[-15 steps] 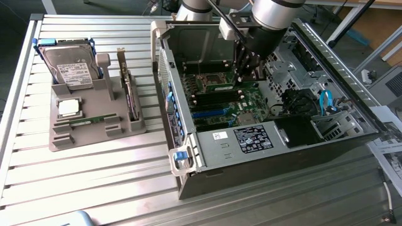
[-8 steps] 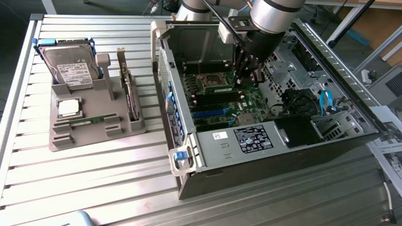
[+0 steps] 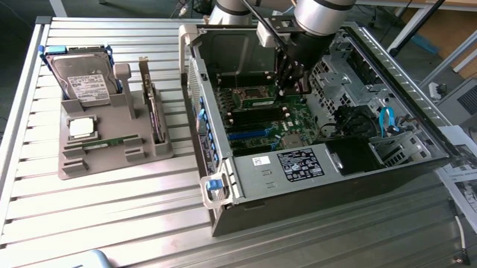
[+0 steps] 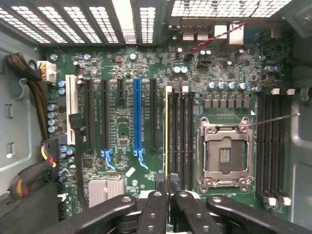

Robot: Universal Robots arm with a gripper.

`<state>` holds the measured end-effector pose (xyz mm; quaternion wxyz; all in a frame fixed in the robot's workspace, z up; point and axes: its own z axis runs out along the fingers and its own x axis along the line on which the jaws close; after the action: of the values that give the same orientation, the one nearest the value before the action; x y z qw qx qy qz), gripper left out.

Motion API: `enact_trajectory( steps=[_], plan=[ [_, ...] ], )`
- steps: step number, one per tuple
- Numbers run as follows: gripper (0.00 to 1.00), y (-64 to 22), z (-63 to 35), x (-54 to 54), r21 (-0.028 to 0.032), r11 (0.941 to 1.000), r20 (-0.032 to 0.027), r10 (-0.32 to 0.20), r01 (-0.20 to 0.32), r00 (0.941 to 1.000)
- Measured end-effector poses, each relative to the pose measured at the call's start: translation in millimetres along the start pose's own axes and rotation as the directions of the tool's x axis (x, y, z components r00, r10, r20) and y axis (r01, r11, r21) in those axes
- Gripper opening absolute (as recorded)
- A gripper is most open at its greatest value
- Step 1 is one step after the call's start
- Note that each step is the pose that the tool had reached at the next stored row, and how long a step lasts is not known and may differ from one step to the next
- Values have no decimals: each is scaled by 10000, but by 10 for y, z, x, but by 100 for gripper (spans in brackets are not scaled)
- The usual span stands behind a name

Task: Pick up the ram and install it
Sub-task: 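Insert the ram into the slot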

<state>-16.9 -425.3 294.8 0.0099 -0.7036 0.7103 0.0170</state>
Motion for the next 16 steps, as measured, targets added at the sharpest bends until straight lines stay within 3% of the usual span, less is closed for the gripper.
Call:
enact_trajectory(
  steps=[6, 12, 16],
  plan=[
    [12, 0, 29, 1, 4, 10000, 1, 0, 0, 10000],
    [12, -1, 170, 6, 22, 10000, 0, -1, 1, 10000],
    [12, -2, 207, 7, 27, 10000, -1, -1, 1, 10000]
  ],
)
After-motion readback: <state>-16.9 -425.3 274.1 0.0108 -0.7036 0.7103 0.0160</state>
